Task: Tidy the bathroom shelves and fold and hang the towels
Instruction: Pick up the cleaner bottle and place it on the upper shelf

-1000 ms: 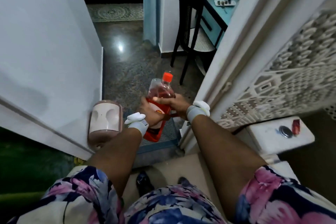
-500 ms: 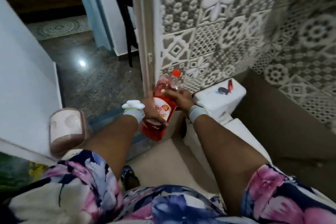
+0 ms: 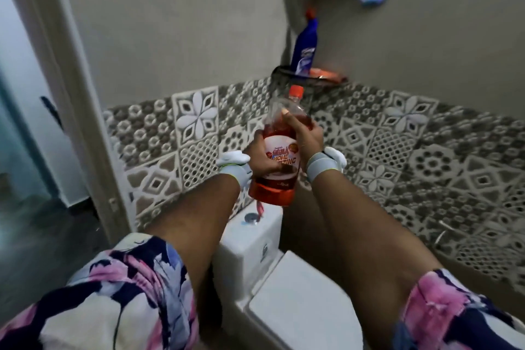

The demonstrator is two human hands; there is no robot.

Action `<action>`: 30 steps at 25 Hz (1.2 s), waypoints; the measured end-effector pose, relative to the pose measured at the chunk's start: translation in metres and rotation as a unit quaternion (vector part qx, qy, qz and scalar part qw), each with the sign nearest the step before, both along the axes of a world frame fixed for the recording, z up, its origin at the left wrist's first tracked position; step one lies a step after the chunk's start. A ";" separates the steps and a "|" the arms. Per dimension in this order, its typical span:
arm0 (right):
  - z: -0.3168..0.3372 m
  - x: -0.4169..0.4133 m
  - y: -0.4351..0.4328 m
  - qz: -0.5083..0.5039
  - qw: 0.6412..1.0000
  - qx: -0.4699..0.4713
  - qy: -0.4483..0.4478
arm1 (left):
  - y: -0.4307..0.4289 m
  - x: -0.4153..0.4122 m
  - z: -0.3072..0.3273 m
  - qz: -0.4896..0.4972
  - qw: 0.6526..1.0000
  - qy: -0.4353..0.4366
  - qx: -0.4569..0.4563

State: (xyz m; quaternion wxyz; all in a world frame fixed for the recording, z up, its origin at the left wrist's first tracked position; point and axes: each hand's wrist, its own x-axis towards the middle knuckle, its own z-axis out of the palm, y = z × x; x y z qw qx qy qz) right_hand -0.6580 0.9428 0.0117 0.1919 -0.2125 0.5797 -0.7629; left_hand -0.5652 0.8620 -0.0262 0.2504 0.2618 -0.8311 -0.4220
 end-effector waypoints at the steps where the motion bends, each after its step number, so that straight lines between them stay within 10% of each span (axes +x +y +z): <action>1: 0.020 -0.012 -0.002 -0.013 1.000 -0.018 0.016 | -0.005 -0.013 0.023 -0.015 1.000 0.016 -0.011; 23: 0.220 -0.111 -0.118 -0.069 0.973 -0.083 0.206 | -0.130 -0.150 0.292 -0.015 0.976 0.195 -0.091; 30: 0.293 -0.185 -0.150 -0.157 0.896 0.082 0.408 | -0.135 -0.213 0.398 0.032 0.961 0.255 -0.104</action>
